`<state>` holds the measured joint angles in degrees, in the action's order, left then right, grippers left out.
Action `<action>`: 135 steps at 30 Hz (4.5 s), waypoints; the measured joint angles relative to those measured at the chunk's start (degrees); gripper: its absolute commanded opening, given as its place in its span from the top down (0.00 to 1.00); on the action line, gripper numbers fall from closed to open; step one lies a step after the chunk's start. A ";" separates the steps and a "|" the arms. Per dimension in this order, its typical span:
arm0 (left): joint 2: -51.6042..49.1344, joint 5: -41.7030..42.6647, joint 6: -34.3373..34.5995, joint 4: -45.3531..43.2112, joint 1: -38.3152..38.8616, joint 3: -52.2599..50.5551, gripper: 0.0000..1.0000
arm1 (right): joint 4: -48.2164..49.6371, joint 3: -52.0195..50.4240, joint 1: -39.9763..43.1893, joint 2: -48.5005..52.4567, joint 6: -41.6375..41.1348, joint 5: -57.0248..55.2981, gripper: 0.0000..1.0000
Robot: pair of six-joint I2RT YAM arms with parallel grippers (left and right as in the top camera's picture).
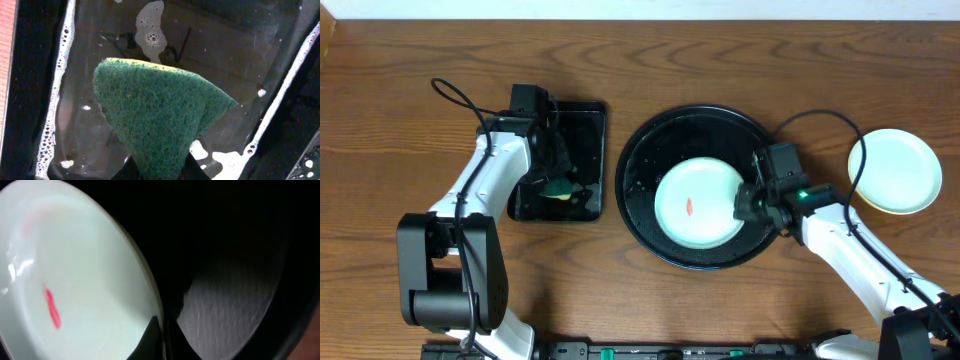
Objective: Clean dirty plates on tray and stack at the side
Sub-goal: 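Drag the last pale green plate to the tray center with right gripper, then dip the sponge in the soapy tray and bring it to the plate, then scrub the pale green plate with the sponge while right gripper holds it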
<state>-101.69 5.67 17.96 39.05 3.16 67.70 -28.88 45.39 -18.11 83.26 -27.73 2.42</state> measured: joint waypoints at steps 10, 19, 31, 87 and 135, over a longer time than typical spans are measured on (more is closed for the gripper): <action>-0.02 1.77 0.00 -0.09 0.00 0.00 0.92 | 5.95 0.20 0.04 9.88 -0.72 -4.13 0.99; 0.00 13.22 0.00 -3.72 3.67 0.04 0.92 | 7.56 0.85 0.20 10.93 -0.76 -4.35 0.99; 0.00 13.73 2.69 -15.13 21.16 0.04 0.92 | 7.58 0.92 0.20 10.99 -0.76 -4.39 0.99; 7.23 -7.78 -4.52 -12.44 8.72 1.31 0.92 | 7.50 0.98 0.20 11.02 -0.28 -4.37 0.99; -13.62 -2.95 10.16 -27.43 38.16 4.00 0.92 | 7.61 1.05 0.20 11.08 2.73 -4.31 0.99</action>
<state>-115.31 2.72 28.12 11.62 41.32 71.70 -21.28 46.44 -17.91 94.35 -24.99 -1.89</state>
